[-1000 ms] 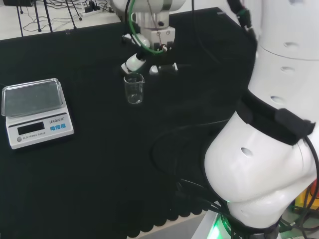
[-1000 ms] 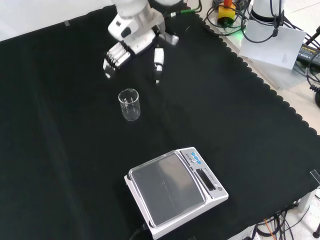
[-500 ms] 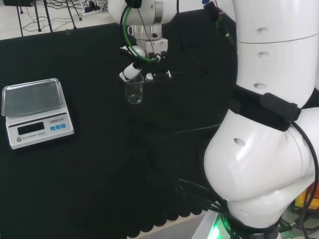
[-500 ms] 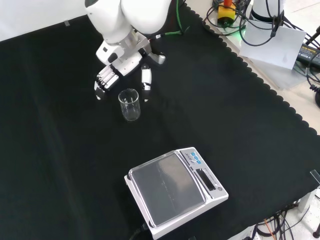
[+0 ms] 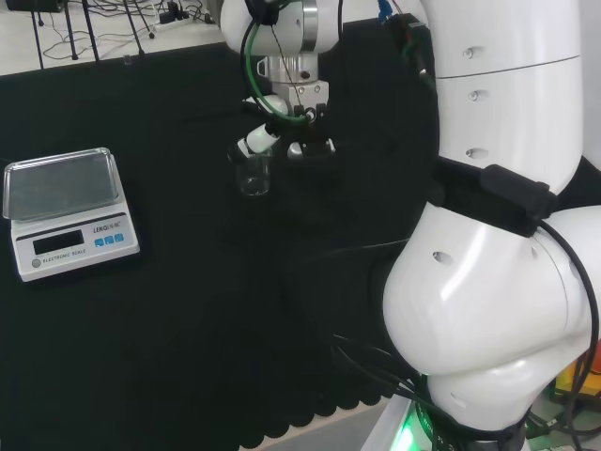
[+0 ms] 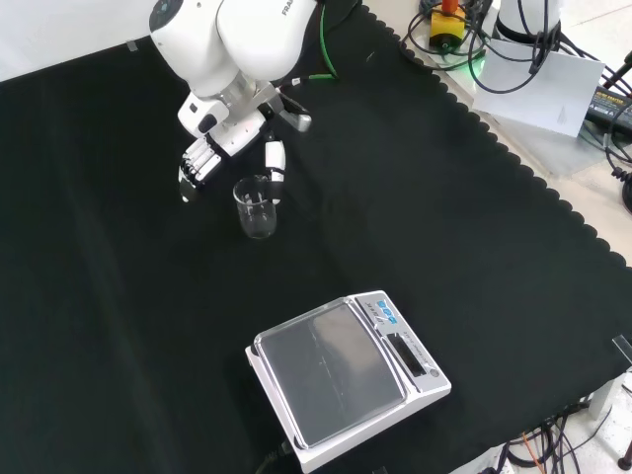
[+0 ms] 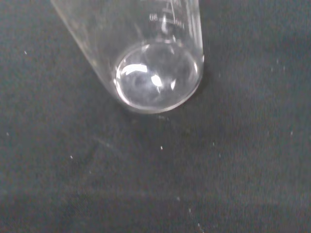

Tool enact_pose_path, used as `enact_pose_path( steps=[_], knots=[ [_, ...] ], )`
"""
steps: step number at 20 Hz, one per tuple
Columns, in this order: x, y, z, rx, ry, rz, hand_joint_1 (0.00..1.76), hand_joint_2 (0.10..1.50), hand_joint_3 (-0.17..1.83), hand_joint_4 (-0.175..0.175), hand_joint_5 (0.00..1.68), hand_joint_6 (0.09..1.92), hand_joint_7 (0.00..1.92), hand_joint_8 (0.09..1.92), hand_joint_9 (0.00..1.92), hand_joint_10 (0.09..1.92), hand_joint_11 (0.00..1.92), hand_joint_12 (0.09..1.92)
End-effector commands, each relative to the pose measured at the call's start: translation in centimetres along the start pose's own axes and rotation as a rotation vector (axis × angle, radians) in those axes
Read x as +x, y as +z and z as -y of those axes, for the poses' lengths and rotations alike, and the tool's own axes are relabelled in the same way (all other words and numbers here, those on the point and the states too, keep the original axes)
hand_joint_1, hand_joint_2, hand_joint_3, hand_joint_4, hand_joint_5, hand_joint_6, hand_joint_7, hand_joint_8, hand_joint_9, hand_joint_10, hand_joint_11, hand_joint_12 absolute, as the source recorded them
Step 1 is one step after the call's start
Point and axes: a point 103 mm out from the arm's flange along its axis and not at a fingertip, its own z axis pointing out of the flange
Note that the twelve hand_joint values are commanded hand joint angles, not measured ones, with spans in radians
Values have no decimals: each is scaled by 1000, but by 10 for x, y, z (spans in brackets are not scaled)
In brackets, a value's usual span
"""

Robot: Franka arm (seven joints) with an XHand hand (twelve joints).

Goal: Pick up the beaker.

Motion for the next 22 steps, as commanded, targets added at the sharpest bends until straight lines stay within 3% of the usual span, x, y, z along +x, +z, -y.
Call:
enact_pose_path(
  steps=[1,6,9,10,11,14,16,19,22],
  knots=[
    [2,15,-5,30,-6,-5,635,768,67,63,0,87,0,386,0,744,0,632],
    [7,27,-8,30,1,-4,656,772,66,67,0,87,0,403,4,767,0,701],
    [9,28,-6,-41,1,-12,789,806,92,52,113,87,124,566,213,832,31,1248],
    [9,28,-6,-57,-2,-14,844,824,115,40,206,87,212,658,357,847,149,1344],
    [10,27,-5,-66,-4,-17,900,831,166,27,314,164,299,755,511,835,318,1355],
    [11,26,-6,-85,-17,-35,1042,764,471,-11,408,937,484,960,797,861,715,1255],
    [12,26,-7,-95,-21,-48,1103,734,624,-48,463,1206,565,1118,889,980,892,1179],
    [13,25,-7,-106,-29,-56,1160,728,708,-96,531,1352,621,1309,931,1123,1034,1094],
    [14,24,-8,-105,-31,-62,1115,991,420,-163,733,1363,650,1433,941,1219,1101,1041]
  ],
)
